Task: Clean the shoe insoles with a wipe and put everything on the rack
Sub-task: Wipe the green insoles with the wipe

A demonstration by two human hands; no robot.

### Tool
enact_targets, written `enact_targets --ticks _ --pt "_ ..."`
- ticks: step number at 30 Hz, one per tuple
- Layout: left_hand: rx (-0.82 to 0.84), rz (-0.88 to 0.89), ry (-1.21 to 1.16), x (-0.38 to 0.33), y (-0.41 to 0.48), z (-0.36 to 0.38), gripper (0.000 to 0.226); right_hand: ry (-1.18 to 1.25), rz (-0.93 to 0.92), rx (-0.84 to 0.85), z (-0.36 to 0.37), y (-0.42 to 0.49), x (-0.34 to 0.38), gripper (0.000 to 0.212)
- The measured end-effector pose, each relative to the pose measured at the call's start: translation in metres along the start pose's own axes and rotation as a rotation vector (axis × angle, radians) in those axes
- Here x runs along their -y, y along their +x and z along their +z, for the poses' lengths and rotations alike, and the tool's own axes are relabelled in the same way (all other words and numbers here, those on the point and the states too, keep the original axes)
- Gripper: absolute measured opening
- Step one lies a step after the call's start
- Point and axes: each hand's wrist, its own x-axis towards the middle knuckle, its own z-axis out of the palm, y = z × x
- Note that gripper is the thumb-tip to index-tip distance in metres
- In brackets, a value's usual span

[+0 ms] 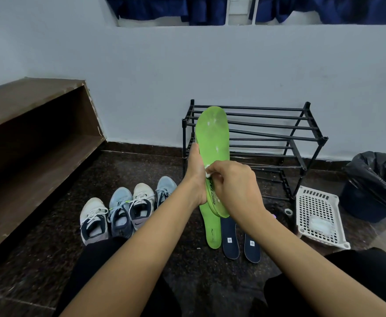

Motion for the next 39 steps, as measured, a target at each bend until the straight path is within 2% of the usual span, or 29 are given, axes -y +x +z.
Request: enact_targets --ticks 4,8,12,18,22,32,35,39 --pt "0.049 -0.009 0.047 0.002 -0.001 0.000 0.069 -0.010 -0.005 -0.018 0.001 0.007 -0.003 0.026" --pt "0.108 -0.040 0.087 0.007 -0.007 0.002 0.058 -0.056 0.025 -0.037 0.001 0.014 -0.012 0.026" --pt "0.129 -0.041 0.068 0.003 -0.004 -0.002 0.060 -0.107 -0.022 -0.070 0.007 0.009 -0.009 0.023" --pt "0.049 -0.007 0.006 -0.006 -0.001 -0.011 0.045 -0.054 -0.071 -0.040 0.014 -0.002 -0.004 0.027" --pt "0.044 -0.007 -0.042 -0.005 0.000 -0.010 0.057 -0.084 -0.202 -0.092 0.014 0.000 -0.008 0.022" --pt "0.071 -0.045 -0.091 -0.009 0.001 -0.009 0.086 -0.149 -0.209 -0.076 0.011 -0.003 -0.004 0.015" --pt "0.083 -0.017 -0.090 -0.012 0.002 -0.010 0.083 -0.163 -0.225 -0.053 0.011 -0.007 -0.002 0.020" --pt "0.117 -0.007 -0.089 -0.009 0.003 -0.005 0.079 -0.202 -0.219 -0.119 0.003 0.001 -0.005 0.008"
